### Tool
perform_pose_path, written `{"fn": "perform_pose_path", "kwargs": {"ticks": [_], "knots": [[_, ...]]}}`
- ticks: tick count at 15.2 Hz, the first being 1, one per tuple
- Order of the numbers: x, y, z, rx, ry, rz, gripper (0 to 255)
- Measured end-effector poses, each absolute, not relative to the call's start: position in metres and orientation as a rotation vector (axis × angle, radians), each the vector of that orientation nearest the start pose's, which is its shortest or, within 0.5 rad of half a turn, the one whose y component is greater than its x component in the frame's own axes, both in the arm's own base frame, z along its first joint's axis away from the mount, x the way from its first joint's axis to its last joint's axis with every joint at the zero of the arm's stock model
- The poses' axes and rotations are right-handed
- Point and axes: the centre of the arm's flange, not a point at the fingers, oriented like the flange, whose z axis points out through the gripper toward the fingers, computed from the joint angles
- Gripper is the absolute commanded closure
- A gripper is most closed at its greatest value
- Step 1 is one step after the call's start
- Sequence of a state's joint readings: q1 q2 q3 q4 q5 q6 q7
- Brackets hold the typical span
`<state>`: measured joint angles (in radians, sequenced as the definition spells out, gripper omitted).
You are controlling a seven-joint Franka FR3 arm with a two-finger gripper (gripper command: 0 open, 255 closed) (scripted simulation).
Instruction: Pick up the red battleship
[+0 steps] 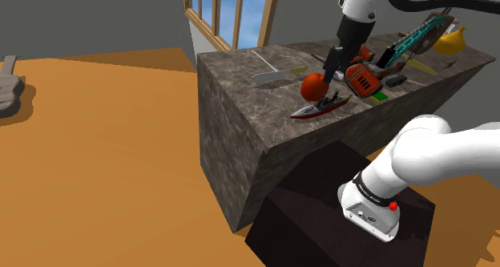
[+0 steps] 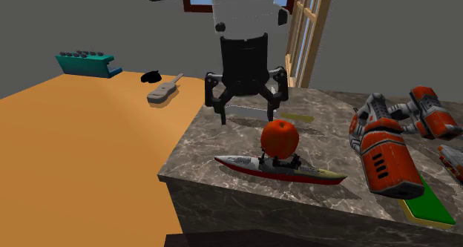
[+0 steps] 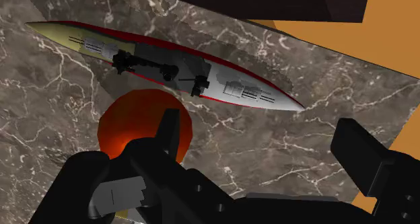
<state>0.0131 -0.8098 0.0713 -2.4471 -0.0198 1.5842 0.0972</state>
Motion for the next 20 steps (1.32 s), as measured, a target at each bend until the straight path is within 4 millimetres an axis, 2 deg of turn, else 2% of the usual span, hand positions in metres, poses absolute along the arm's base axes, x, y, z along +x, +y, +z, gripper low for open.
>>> {"fn": "perform_pose_path", "kwargs": {"ticks": [1, 3, 11, 13, 20], "knots": [[0.298, 0.028, 0.555, -3.216, 0.057, 0.078, 0], [0.290, 0.015, 0.549, -3.207, -0.038, 0.055, 0], [0.264, -0.088, 0.500, -3.074, -0.673, -0.088, 0], [0.263, -0.107, 0.490, -3.027, -0.810, -0.118, 0], [0.264, -0.117, 0.454, -3.007, -0.868, -0.129, 0]]}}
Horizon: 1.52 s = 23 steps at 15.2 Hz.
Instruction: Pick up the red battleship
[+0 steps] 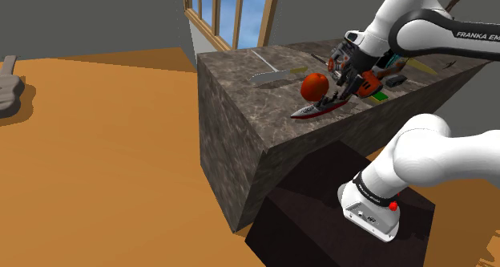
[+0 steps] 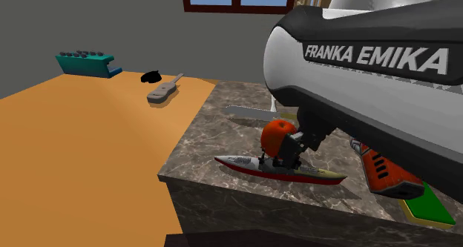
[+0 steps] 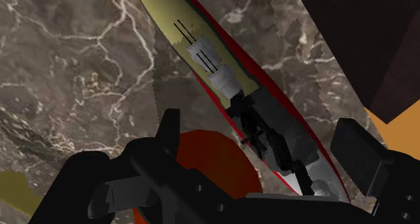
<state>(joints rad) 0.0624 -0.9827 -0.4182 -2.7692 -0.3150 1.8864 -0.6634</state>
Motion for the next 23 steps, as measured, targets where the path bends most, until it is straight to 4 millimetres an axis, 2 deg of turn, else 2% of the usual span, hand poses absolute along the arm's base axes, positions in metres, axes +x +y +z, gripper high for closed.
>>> {"fn": "perform_pose_path", "kwargs": {"ticks": [1, 2, 13, 23], "knots": [[0.265, -0.116, 0.450, -3.007, -0.868, -0.129, 0], [0.265, -0.117, 0.448, -3.007, -0.868, -0.130, 255], [0.265, -0.117, 0.449, -3.007, -0.868, -0.131, 255], [0.266, -0.116, 0.499, -3.007, -0.868, -0.131, 255]]}}
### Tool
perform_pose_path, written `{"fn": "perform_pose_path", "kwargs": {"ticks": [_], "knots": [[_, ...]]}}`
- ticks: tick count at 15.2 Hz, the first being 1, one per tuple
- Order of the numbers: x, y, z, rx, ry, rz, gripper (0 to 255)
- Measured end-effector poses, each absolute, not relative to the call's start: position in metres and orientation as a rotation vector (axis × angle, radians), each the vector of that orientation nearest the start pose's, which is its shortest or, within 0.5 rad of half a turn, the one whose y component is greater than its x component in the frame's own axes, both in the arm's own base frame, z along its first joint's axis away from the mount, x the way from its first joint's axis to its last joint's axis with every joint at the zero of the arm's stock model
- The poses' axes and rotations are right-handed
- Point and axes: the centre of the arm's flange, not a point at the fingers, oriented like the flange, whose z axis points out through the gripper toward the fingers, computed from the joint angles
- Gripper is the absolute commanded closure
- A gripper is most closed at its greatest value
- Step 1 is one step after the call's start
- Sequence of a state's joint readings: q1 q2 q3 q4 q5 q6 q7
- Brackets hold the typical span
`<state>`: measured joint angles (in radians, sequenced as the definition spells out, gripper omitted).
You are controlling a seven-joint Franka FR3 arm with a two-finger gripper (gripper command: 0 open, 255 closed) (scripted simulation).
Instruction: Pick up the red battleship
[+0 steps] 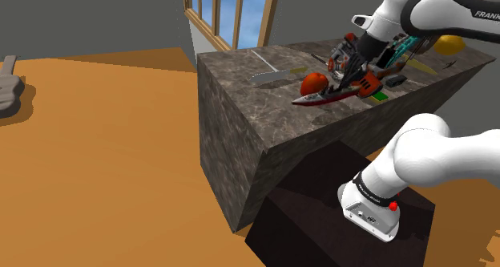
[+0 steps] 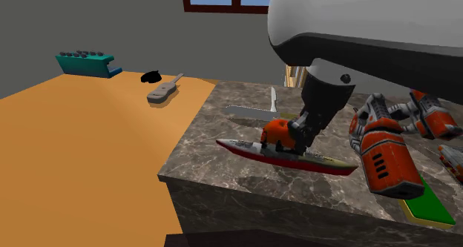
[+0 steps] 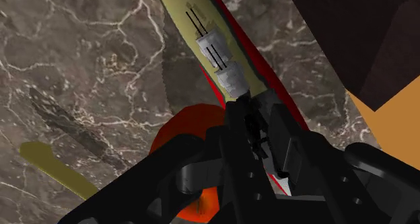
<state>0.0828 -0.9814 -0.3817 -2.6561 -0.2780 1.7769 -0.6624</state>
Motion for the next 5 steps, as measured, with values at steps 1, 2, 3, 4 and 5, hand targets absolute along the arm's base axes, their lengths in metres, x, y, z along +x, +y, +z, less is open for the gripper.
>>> {"fn": "perform_pose_path", "kwargs": {"ticks": [1, 2, 3, 4, 5], "knots": [[0.264, -0.116, 0.503, -3.007, -0.868, -0.130, 255], [0.264, -0.117, 0.510, -3.007, -0.868, -0.130, 255], [0.265, -0.116, 0.515, -3.007, -0.868, -0.130, 255], [0.264, -0.117, 0.520, -3.007, -0.868, -0.130, 255], [0.265, -0.117, 0.523, -3.007, -0.868, -0.130, 255]]}}
